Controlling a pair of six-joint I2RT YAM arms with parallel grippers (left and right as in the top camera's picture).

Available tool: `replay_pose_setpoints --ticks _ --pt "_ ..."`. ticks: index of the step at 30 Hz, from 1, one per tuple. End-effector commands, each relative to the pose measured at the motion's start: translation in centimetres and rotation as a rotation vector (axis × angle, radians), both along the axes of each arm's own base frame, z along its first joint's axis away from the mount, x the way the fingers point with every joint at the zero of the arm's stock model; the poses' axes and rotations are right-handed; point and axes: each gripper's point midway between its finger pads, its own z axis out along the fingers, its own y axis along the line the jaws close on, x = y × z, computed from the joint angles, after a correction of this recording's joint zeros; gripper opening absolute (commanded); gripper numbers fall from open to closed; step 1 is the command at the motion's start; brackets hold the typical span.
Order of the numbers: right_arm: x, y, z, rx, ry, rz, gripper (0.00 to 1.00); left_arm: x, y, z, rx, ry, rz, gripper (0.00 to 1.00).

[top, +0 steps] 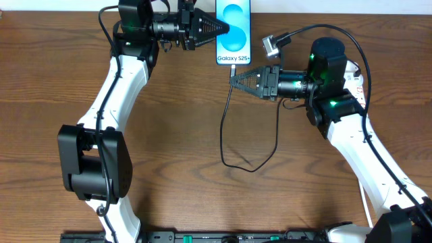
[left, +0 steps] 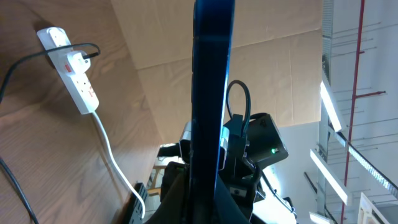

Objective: Plug charger to phone and switch on socket

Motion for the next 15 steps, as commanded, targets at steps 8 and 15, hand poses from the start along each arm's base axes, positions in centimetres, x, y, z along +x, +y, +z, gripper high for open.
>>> replay_pose_setpoints --ticks 8,15 --pt "0.68 -0.69 0.3 -0.002 0.018 -0.038 0.01 -1.26 0.12 1.23 -0.004 -0.036 -0.054 0.07" --pt "0.98 -1.1 0.29 0.0 0.033 -0.052 0.01 -1.26 0.12 1.23 -0.004 -0.037 -0.054 0.07"
